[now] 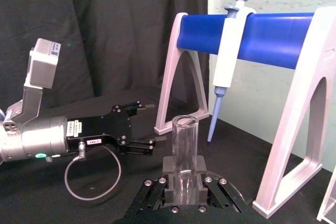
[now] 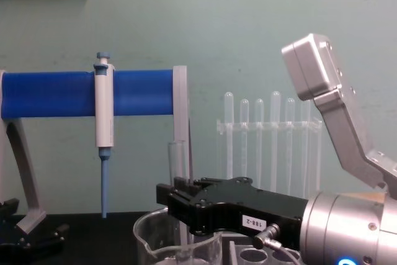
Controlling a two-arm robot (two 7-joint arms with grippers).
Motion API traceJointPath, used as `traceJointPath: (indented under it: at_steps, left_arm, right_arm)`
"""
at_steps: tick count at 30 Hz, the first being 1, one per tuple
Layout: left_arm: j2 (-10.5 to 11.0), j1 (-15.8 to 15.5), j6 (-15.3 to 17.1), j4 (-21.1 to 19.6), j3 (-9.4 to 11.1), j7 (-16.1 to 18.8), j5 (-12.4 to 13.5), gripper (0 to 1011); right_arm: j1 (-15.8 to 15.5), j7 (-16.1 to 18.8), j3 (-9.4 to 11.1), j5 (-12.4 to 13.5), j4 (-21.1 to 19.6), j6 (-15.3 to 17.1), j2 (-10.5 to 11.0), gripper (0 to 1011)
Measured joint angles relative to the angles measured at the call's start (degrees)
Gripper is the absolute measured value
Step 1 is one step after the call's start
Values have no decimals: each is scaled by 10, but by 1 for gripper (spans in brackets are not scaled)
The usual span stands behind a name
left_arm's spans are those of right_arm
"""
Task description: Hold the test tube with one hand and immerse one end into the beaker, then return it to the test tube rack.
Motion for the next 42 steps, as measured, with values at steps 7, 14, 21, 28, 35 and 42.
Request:
traceJointPath:
  at_steps: [7, 14, 21, 28, 35, 42]
  left_arm:
    - [0, 0, 0, 0, 0, 0, 0, 1000]
    - [0, 0, 0, 0, 0, 0, 0, 1000]
    - [0, 0, 0, 0, 0, 0, 0, 1000]
    - [0, 0, 0, 0, 0, 0, 0, 1000]
    - [0, 0, 0, 0, 0, 0, 0, 1000]
    - [0, 0, 0, 0, 0, 0, 0, 1000]
  right_arm:
    - [-5, 0, 7, -3, 0, -1, -3, 227]
    - [-5, 0, 7, -3, -1, -1, -2, 227]
    - [-4, 0, 6, -3, -1, 0, -2, 227]
    - [-4, -1, 6, -2, -2, 0, -2, 226]
    - [-4, -1, 6, -2, -2, 0, -1, 227]
    - [-4, -1, 6, -2, -2, 0, -1, 227]
